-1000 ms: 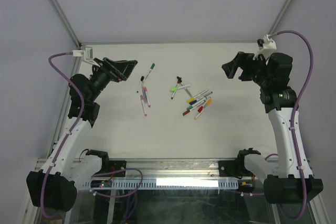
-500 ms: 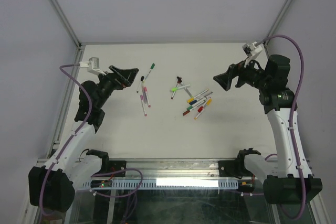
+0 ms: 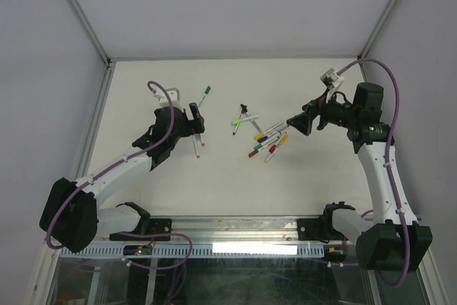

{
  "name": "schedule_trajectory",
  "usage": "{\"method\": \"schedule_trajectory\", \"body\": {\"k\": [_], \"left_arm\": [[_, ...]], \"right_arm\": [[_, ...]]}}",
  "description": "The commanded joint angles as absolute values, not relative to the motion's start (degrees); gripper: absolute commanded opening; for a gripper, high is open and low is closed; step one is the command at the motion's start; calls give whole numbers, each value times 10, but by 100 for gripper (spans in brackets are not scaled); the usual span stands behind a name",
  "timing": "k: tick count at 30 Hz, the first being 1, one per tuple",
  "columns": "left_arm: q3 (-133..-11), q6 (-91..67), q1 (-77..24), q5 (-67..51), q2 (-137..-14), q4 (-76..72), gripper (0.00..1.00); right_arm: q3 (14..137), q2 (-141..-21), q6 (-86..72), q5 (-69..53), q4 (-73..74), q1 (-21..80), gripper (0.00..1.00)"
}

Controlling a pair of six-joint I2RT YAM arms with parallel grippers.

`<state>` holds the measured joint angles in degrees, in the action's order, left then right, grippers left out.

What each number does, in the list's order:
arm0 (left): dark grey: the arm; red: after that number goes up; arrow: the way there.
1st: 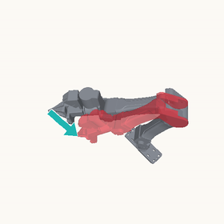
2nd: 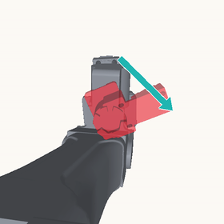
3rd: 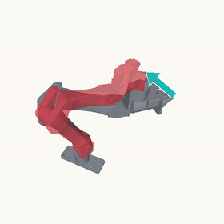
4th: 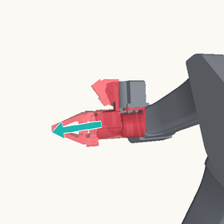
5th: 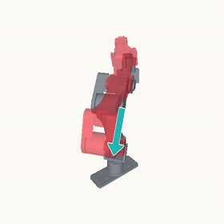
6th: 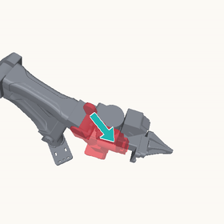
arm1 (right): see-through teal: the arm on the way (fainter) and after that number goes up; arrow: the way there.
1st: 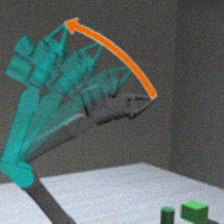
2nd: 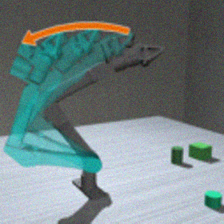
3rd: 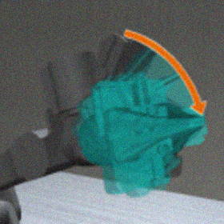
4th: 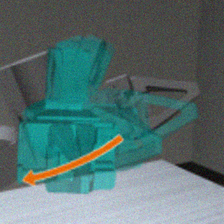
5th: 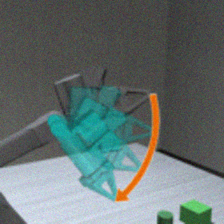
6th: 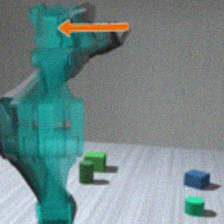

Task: Open the pen caps
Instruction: Pick up the pen from the center of the board.

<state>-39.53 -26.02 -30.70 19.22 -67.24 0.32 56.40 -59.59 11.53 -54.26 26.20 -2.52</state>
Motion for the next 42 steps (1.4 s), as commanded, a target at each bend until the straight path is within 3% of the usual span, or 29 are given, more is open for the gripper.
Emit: {"method": "schedule_trajectory", "body": {"k": [1,8,36,39,42], "left_arm": [[-411,-271,-302,200,-715,27,90],[-404,-305,-298,179,-760,18,79],[-350,-380,-298,170,-813,-31,80],[-362,-376,-298,186,-851,-28,74],[-378,-367,-298,195,-881,-22,57]], "right_arm": [[559,-602,149,-512,266,-22,97],[567,-621,175,-458,286,-9,97],[573,-637,204,-442,309,11,97],[573,-635,203,-445,309,11,97],[571,-634,202,-449,308,11,97]]}}
